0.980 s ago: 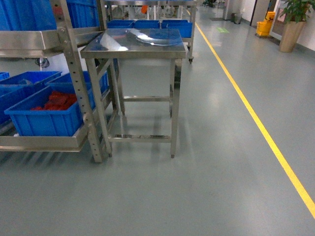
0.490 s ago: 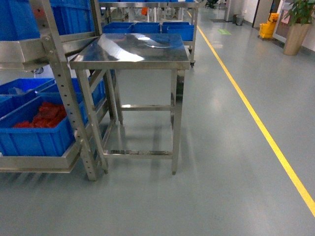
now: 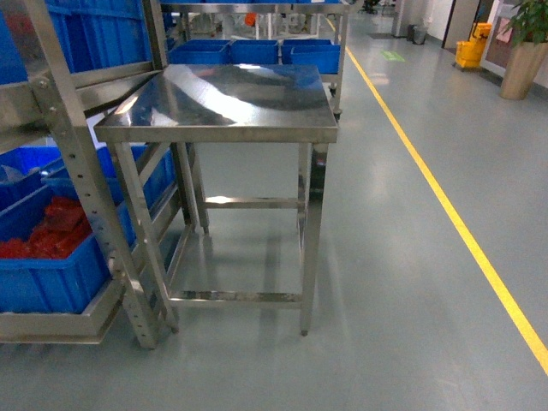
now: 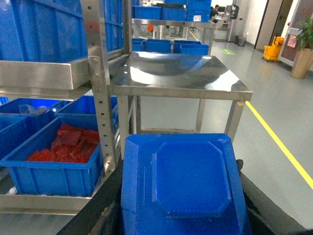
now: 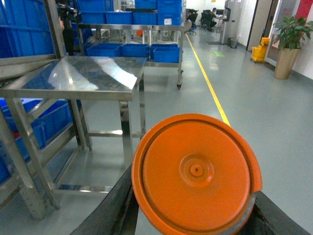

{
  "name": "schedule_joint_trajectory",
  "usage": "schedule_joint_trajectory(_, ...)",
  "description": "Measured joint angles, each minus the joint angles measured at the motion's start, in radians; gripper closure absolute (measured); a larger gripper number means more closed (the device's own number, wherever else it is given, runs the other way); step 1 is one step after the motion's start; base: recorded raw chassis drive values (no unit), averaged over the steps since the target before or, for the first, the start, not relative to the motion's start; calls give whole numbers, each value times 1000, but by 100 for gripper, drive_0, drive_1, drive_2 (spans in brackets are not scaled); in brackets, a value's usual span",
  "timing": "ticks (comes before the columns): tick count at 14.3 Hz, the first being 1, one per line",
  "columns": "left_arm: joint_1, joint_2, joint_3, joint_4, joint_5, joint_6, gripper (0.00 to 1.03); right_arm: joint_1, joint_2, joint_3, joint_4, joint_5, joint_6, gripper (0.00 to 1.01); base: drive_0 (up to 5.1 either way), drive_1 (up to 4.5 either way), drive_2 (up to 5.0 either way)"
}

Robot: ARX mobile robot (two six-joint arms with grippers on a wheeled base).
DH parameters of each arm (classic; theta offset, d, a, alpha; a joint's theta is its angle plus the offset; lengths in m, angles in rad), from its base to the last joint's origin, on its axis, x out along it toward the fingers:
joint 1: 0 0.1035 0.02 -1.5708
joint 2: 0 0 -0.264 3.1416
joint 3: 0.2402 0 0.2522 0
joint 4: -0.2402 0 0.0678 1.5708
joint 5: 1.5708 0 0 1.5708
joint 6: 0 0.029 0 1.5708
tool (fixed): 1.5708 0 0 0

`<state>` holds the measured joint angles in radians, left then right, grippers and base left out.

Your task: Sort blue parts and orange caps into right shelf containers

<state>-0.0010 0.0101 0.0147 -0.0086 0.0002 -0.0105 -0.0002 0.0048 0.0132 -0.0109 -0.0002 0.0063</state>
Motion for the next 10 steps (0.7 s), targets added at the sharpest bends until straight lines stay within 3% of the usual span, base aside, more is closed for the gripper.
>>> schedule_joint_trajectory(7, 0, 0, 0, 2, 0, 0, 59, 0, 0, 0, 3, 0, 0, 59, 3, 420, -415)
schedule_joint_trajectory(9, 0, 0, 0, -5, 0, 0, 59, 0, 0, 0, -2, 0, 0, 59, 0, 0, 0)
schedule_joint_trajectory(10, 0, 0, 0, 3, 0, 0, 59, 0, 0, 0, 13, 0, 0, 59, -475, 75, 375)
